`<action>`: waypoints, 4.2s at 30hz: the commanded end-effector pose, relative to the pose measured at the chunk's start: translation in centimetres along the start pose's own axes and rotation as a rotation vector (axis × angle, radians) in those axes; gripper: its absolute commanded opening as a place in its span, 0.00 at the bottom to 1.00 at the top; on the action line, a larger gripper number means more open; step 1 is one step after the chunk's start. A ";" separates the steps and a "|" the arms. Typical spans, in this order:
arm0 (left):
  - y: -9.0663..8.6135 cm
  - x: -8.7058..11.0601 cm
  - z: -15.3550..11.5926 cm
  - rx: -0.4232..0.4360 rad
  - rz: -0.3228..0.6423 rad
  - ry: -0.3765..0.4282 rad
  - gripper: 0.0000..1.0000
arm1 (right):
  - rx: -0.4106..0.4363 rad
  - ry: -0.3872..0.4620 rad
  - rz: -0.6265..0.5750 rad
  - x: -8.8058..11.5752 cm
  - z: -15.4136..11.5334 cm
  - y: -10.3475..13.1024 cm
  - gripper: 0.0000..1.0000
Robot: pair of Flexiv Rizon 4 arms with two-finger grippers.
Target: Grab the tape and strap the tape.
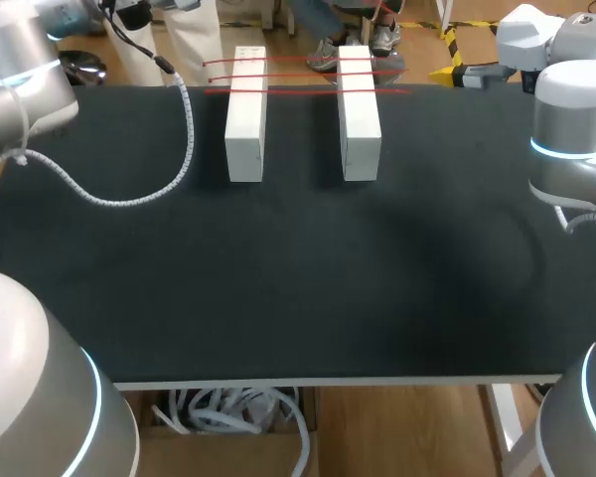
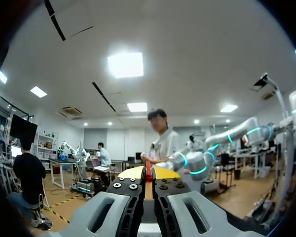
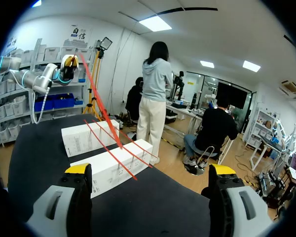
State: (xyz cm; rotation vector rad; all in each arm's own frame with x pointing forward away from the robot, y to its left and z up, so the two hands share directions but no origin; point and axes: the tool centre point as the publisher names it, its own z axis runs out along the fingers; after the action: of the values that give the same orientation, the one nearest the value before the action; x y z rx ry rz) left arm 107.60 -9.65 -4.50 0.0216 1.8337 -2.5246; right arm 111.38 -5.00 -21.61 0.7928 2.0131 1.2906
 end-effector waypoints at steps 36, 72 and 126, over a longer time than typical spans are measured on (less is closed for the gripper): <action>-1.8 0.1 1.1 0.027 -0.005 0.004 0.00 | -0.235 -0.093 0.263 0.4 0.5 1.0 1.00; -1.8 0.1 1.1 0.027 -0.005 0.004 0.00 | -0.868 -0.588 1.589 5.3 1.0 5.5 1.00; -1.8 0.1 1.1 0.027 -0.005 0.004 0.00 | -1.246 -0.157 1.877 5.5 0.0 10.8 1.00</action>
State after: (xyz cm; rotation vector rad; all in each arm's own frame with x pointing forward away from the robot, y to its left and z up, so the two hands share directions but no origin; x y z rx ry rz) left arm 107.57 -10.15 -2.37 0.0240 1.8047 -2.5554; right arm 109.40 2.49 -12.41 1.9256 -0.4498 2.5894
